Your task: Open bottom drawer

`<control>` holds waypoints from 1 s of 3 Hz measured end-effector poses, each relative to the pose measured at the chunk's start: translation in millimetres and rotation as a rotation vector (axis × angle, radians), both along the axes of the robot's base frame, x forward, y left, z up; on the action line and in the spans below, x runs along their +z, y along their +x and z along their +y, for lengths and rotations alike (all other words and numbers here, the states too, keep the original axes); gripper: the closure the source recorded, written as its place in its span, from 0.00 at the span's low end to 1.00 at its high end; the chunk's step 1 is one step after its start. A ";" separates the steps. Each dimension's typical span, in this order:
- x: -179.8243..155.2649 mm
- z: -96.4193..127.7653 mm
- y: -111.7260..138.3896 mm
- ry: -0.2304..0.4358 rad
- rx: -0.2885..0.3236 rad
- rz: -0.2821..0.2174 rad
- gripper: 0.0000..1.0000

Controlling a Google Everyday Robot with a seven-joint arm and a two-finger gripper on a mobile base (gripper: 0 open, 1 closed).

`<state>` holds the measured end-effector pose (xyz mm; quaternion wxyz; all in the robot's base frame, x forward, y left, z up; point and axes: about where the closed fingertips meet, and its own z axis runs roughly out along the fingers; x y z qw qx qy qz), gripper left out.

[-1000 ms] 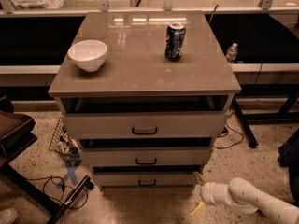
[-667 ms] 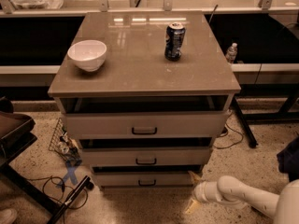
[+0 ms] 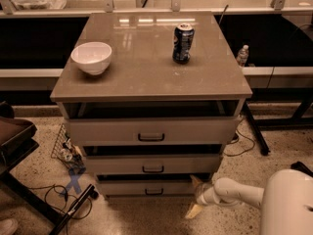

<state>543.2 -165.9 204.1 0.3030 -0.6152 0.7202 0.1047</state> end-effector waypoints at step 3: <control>-16.1 17.7 19.2 -0.055 0.033 0.026 0.18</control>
Offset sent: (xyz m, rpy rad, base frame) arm 0.0322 0.0114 -0.0023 -0.0816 -0.0126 0.0258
